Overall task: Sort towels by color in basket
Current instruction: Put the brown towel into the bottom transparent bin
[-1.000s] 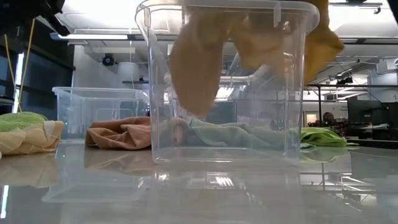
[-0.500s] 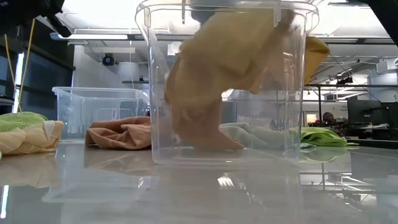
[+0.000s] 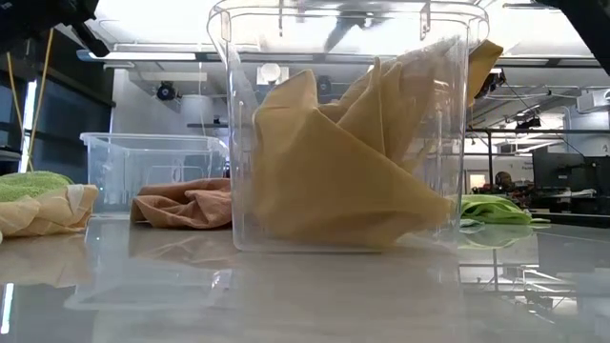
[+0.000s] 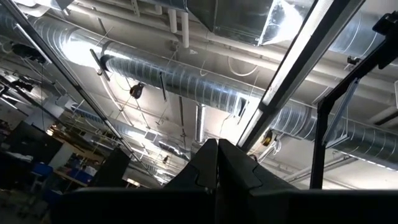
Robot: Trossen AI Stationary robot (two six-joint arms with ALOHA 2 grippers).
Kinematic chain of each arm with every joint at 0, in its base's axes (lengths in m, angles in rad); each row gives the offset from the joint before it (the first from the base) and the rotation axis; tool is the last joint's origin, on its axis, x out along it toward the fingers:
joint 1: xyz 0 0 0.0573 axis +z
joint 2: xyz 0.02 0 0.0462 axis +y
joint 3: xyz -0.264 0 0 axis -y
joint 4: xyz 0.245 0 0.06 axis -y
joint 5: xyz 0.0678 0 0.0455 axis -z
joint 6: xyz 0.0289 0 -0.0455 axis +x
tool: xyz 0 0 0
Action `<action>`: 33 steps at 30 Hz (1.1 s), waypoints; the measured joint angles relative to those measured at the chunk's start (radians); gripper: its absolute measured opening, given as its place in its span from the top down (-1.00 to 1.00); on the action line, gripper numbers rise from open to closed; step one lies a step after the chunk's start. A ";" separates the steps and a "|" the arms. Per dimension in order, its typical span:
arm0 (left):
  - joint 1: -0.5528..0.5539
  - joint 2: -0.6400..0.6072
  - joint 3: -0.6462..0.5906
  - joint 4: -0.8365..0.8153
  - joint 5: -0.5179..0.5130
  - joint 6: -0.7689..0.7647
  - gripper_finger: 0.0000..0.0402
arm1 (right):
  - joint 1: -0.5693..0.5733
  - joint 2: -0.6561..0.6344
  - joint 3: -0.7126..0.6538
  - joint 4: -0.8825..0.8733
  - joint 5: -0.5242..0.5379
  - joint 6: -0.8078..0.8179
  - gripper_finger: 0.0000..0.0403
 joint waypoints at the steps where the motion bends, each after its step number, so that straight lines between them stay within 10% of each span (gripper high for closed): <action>1: 0.000 0.000 0.000 0.000 0.000 0.000 0.99 | 0.007 -0.021 -0.007 -0.028 -0.036 -0.006 -0.01; 12: 0.000 0.000 0.000 -0.004 -0.002 0.000 0.99 | 0.123 -0.428 -0.554 -0.038 -0.178 0.185 -0.01; 23: 0.000 0.000 0.000 -0.006 -0.029 0.036 0.99 | 0.129 -0.882 -1.266 0.581 0.007 0.574 0.17; 33: 0.000 0.000 0.000 -0.035 -0.030 0.035 0.99 | 0.128 -0.939 -1.574 0.979 0.062 0.682 0.32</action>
